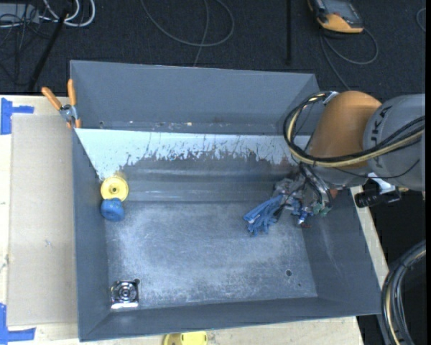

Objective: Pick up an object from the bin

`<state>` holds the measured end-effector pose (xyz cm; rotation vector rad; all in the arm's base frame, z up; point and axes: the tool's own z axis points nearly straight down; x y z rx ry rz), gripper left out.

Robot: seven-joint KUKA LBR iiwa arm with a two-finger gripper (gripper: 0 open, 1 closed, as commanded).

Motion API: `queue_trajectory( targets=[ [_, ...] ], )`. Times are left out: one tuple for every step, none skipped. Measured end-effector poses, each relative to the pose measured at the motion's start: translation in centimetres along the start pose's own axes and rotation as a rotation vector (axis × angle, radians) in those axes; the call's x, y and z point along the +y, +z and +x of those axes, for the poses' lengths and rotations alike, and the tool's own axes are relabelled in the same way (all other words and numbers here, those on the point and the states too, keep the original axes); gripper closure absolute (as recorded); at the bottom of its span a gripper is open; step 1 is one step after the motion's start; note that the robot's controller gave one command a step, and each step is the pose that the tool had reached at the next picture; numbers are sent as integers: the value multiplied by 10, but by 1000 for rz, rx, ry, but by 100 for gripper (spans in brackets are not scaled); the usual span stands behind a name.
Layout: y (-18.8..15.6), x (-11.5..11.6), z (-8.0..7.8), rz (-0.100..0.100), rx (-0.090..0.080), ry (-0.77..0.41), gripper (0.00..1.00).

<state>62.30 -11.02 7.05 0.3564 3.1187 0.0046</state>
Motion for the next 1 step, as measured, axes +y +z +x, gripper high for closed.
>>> queue_trajectory(
  targets=[
    [-46, -4, 7, 3, 9, 16, 100]
  ],
)
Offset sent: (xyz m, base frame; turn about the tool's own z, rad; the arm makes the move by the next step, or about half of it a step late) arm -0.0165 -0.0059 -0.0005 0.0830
